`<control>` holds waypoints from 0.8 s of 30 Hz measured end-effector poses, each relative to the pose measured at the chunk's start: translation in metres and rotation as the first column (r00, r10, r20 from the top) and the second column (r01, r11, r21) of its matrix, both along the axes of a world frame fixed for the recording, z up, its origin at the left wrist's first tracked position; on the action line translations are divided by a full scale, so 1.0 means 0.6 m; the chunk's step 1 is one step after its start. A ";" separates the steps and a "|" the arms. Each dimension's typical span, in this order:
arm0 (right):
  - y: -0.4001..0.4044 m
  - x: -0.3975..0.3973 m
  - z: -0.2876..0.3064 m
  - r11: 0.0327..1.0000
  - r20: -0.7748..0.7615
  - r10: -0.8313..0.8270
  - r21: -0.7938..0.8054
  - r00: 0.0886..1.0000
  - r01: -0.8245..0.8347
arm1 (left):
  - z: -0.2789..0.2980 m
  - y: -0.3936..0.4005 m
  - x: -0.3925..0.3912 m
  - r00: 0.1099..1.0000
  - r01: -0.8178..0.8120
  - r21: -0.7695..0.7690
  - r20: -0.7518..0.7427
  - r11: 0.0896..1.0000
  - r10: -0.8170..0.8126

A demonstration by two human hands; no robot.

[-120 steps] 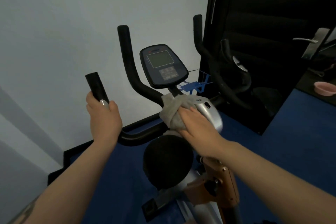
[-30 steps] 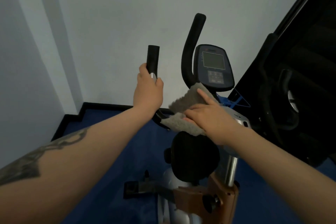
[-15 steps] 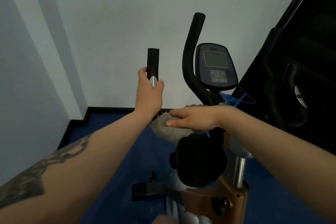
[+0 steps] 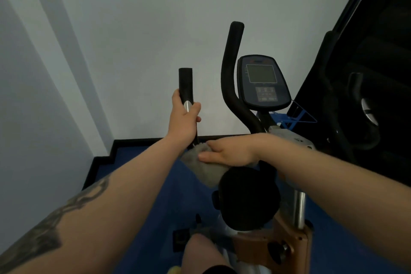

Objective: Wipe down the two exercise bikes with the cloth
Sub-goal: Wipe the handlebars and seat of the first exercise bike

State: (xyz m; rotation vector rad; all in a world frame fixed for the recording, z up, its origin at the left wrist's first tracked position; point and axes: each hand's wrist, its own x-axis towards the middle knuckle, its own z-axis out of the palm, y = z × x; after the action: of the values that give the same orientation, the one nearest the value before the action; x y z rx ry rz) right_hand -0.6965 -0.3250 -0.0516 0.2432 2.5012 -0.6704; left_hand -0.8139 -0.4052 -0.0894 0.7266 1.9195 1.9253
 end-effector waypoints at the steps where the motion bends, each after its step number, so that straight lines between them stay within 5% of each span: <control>1: -0.010 -0.010 -0.003 0.997 -0.030 -0.044 -0.072 0.999 0.042 | 0.001 -0.002 -0.001 1.000 0.013 0.004 0.015 1.000 -0.013; 4: -0.020 -0.022 -0.006 0.943 -0.020 -0.204 -0.273 0.979 0.191 | 0.009 -0.010 -0.013 0.987 0.111 -0.008 0.115 0.994 -0.109; 13: -0.023 -0.019 -0.024 0.934 -0.155 -0.264 -0.288 0.952 0.212 | 0.017 -0.020 -0.027 0.963 0.195 -0.067 0.201 0.979 -0.178; 17: -0.022 -0.027 -0.026 0.824 -0.115 -0.433 -0.453 0.894 0.341 | 0.019 -0.019 -0.023 0.952 0.164 -0.031 0.269 0.986 -0.149; 20: -0.009 -0.012 -0.019 0.857 -0.050 -0.264 -0.470 0.963 0.211 | 0.018 -0.015 -0.012 0.950 0.107 -0.032 0.298 0.994 -0.093; 24: 0.022 0.016 -0.013 0.986 -0.110 -0.056 -0.160 0.992 0.038 | 0.006 -0.003 0.009 0.986 -0.060 -0.081 0.152 0.995 0.072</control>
State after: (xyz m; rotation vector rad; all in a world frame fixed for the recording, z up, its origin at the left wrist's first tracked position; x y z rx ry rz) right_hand -0.6868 -0.3117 -0.0595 0.2118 2.5402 -0.9212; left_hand -0.8086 -0.4067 -0.0859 0.4824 1.9320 1.8754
